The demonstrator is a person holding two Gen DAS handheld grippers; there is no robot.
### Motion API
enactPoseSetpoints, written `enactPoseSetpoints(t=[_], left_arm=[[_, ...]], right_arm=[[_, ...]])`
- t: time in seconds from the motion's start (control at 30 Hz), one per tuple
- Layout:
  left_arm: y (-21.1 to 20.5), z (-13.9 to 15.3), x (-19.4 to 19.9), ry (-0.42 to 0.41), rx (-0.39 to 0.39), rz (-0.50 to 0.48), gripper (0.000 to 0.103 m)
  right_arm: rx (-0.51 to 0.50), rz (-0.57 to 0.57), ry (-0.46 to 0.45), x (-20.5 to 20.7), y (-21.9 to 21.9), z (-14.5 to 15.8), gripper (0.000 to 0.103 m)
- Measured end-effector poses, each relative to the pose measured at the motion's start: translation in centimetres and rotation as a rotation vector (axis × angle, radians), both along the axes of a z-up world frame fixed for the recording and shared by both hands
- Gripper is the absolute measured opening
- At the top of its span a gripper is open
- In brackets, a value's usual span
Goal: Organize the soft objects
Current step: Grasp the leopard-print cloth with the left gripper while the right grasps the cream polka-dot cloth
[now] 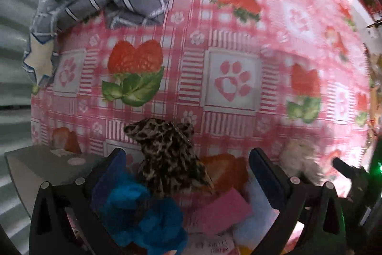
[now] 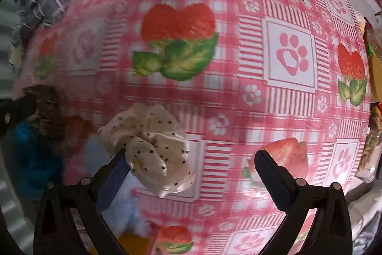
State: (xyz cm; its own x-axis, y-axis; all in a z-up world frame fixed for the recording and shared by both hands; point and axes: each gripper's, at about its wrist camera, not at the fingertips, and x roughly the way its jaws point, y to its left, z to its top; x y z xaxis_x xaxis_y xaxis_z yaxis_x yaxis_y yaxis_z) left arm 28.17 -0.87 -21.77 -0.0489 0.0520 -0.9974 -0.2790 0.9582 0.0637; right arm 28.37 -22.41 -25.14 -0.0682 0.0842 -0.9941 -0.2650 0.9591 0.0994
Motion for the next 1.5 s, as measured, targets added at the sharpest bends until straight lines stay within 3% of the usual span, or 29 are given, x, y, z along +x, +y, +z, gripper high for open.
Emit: enactPoseSetpoints(t=[0.2, 0.33, 0.47, 0.6, 0.73, 0.9, 1.07, 1.3, 1.5], left_arm=[[0.2, -3.1, 0.0, 0.082, -0.029, 0.042, 0.103], [-0.7, -4.3, 0.1, 0.092, -0.059, 0.028, 0.103], [-2.6, -4.9, 0.5, 0.068, -0.112, 0.002, 0.103], [-6.0, -3.6, 1.3, -0.008, -0.189, -0.096, 0.103], [-6.2, -1.8, 1.2, -0.059, -0.130, -0.143, 0.103], [-5.0, -2.4, 1.6, -0.024, -0.108, -0.121, 0.103], [-4.1, -4.9, 1.9, 0.023, -0.107, -0.111, 0.103], [-5.9, -6.4, 1.1, 0.041, -0.062, -0.146, 0.103], [-7.1, -6.5, 1.4, 0.031, -0.057, -0.142, 0.103]], right_arm=[[-0.008, -0.050, 0.009, -0.1, -4.0, -0.8, 0.103], [-0.019, -0.086, 0.002, 0.0, -6.5, -0.7, 0.103], [-0.037, -0.109, -0.002, -0.1, -9.1, -0.7, 0.103], [-0.065, -0.166, 0.000, -0.4, -12.6, -0.5, 0.103], [-0.017, -0.208, -0.046, -1.0, -14.8, 1.4, 0.103], [0.059, -0.161, -0.073, -0.7, -13.5, 2.6, 0.103], [0.046, -0.105, -0.045, 0.3, -9.3, 0.4, 0.103], [0.002, -0.031, -0.013, 0.6, -6.9, -2.5, 0.103], [-0.026, -0.007, -0.064, -1.2, -4.9, -3.1, 0.103]])
